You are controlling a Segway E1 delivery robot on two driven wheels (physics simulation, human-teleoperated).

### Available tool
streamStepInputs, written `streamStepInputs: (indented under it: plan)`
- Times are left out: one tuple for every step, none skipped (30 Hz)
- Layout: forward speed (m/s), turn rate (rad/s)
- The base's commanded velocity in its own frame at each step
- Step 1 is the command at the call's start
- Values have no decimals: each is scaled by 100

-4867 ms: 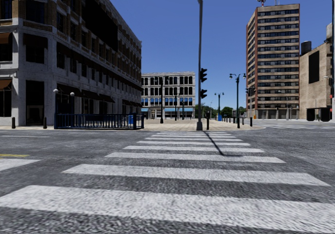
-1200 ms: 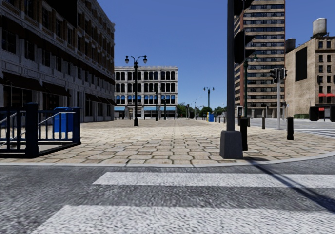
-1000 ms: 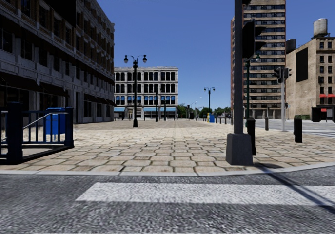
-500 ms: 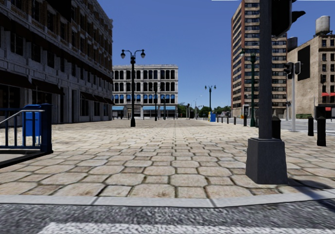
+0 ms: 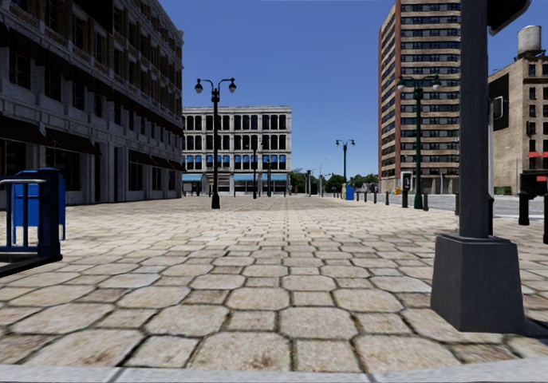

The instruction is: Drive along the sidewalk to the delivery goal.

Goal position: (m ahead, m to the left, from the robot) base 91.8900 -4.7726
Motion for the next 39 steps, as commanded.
streamStepInputs:
  plan:
    - [80,0]
    - [81,0]
    - [85,0]
    - [91,0]
    - [93,0]
    - [93,0]
    - [94,0]
    - [94,0]
    - [94,0]
    - [94,0]
    - [94,0]
    - [94,0]
    - [94,0]
    - [94,0]
    - [94,0]
    - [94,0]
    - [94,0]
    - [94,0]
    - [94,0]
    - [94,0]
    - [94,0]
    - [94,0]
    - [94,0]
    - [94,0]
    - [94,0]
    - [94,0]
    - [94,0]
    - [94,0]
    - [94,0]
    - [94,0]
    - [94,0]
    - [94,0]
    - [94,0]
    - [94,0]
    - [94,0]
    - [94,0]
    - [94,0]
    - [94,0]
    - [94,0]
